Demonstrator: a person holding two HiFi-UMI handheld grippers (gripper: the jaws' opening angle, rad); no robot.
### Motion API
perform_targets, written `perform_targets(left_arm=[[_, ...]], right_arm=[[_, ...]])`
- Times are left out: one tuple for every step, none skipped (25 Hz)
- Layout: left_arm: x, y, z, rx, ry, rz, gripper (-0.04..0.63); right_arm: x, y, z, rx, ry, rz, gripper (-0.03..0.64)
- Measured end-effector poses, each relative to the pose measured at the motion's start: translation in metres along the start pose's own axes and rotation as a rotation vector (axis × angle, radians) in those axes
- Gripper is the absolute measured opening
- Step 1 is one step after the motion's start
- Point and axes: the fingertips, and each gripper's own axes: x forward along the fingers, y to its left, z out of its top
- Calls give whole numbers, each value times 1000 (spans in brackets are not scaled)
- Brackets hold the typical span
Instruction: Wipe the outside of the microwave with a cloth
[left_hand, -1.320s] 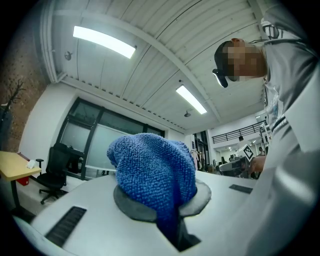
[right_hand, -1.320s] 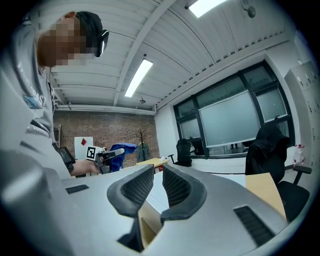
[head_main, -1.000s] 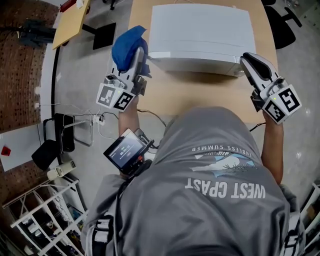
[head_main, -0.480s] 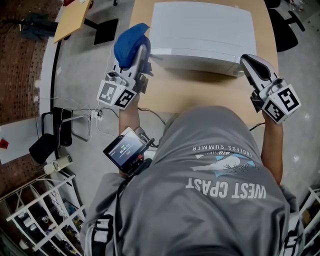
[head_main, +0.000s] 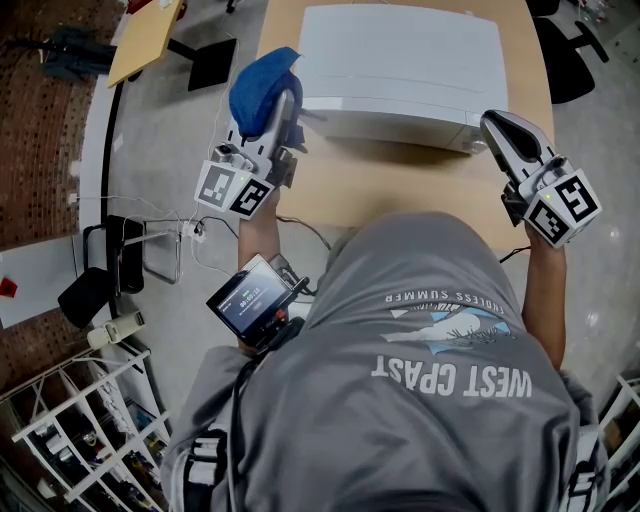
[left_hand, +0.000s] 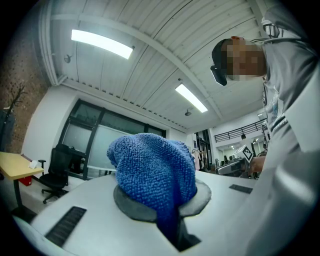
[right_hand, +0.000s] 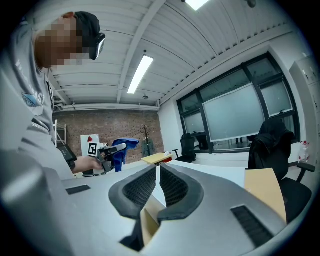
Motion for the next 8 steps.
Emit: perform_targets(left_arm=[[0,0,0,0,0,0,53],[-1,0,0,0,-1,0,54],[-1,0,-1,-1,-1,-1,54],[-1,0,-1,-1,-2,-1,53],[-2,0,-1,-3,-3,-2,52],[-2,0,-1,-4,-4,-3,53],[-2,0,0,-5,-5,-3,53],[-2,0,0,-6,-6,-4,54]], right_arm=[[0,0,0,0,0,0,38],[0,0,-1,-1,0,0,38],[0,1,-1,-1,0,0,38],[0,1,-1,-1,1,-1,38],[0,1,-2,-1,1,-2,38],[-1,1,-1,-1,2,-3,38],[-1,1,-1,-1,2,-4,38],[-1,2,-1,-2,2,-4,38]])
